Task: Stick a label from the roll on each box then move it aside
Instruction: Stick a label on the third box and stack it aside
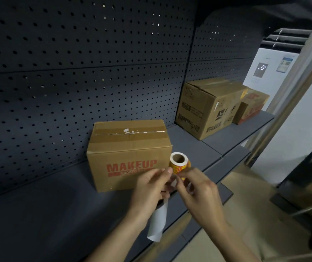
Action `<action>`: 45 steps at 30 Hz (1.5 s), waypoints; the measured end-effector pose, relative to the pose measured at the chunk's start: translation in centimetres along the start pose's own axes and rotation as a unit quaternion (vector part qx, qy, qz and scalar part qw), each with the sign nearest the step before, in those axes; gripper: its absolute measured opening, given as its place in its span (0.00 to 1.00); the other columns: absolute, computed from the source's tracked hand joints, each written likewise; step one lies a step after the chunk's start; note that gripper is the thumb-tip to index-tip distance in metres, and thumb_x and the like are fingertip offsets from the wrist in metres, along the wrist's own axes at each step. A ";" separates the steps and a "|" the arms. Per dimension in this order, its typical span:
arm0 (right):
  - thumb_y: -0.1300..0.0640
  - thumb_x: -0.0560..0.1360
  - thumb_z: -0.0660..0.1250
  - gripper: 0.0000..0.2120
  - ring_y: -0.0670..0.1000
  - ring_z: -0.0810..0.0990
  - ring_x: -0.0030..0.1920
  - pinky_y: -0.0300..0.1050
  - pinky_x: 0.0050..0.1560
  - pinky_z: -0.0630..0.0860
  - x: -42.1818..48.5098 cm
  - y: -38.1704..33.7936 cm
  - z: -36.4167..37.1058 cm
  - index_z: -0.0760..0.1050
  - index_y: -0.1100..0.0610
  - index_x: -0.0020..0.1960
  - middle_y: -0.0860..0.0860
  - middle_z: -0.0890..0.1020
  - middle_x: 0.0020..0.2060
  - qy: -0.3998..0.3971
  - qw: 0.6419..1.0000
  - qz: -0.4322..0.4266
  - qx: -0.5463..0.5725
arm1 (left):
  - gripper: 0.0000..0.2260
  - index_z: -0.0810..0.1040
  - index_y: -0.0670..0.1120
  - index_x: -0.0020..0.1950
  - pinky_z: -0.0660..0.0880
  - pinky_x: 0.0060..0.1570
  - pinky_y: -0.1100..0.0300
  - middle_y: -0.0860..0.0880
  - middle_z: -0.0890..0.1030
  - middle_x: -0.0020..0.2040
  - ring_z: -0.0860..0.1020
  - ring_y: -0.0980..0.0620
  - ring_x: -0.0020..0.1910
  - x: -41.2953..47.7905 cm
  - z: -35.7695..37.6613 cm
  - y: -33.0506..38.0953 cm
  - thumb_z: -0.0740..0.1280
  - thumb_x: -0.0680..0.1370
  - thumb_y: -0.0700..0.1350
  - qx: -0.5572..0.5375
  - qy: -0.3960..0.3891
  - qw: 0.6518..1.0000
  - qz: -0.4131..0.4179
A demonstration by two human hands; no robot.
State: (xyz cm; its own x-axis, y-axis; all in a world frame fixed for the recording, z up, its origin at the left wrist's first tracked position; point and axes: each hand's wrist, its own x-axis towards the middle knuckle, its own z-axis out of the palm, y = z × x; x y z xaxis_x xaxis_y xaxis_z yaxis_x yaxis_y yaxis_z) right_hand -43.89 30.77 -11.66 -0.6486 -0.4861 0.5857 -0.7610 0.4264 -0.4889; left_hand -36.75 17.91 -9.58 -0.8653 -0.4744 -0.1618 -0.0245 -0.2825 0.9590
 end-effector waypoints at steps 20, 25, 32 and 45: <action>0.48 0.75 0.71 0.10 0.45 0.82 0.47 0.35 0.45 0.77 2.3 0.2 -1.4 0.82 0.50 0.54 0.46 0.84 0.47 -0.052 0.956 0.159 0.241 | 0.07 0.81 0.45 0.45 0.77 0.44 0.59 0.45 0.84 0.40 0.82 0.54 0.40 -0.1 -2.1 0.7 0.68 0.78 0.34 0.148 0.065 0.969 0.185; 0.59 0.77 0.71 0.04 0.57 0.79 0.39 0.52 0.42 0.75 3.7 -0.2 -0.8 0.84 0.54 0.45 0.64 0.82 0.41 -0.111 0.916 0.160 0.350 | 0.06 0.81 0.47 0.46 0.77 0.44 0.59 0.49 0.84 0.42 0.82 0.53 0.44 0.3 -2.5 1.5 0.69 0.78 0.36 0.199 0.035 0.959 0.198; 0.60 0.78 0.69 0.07 0.50 0.79 0.36 0.41 0.38 0.76 5.0 0.7 -0.9 0.82 0.55 0.42 0.52 0.83 0.35 -0.090 0.932 0.146 0.320 | 0.18 0.82 0.44 0.59 0.79 0.51 0.51 0.52 0.79 0.53 0.79 0.51 0.51 0.6 -4.0 2.3 0.60 0.78 0.53 0.498 0.153 0.783 0.339; 0.56 0.78 0.70 0.05 0.58 0.80 0.37 0.63 0.42 0.78 6.7 1.0 1.4 0.83 0.52 0.44 0.54 0.85 0.39 -0.127 0.930 0.167 0.301 | 0.27 0.79 0.49 0.65 0.63 0.71 0.43 0.49 0.78 0.68 0.72 0.45 0.71 4.3 -5.2 2.9 0.58 0.76 0.65 0.664 0.182 0.650 0.321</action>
State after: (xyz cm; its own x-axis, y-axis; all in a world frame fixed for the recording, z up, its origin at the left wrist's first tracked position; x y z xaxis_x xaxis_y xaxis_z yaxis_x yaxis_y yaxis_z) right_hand -49.02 26.86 -9.11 -0.7732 -0.6012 0.2020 -0.3365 0.1189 -0.9341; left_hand -37.90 10.71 -8.69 -0.7408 -0.3735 0.5583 -0.3371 0.9256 0.1720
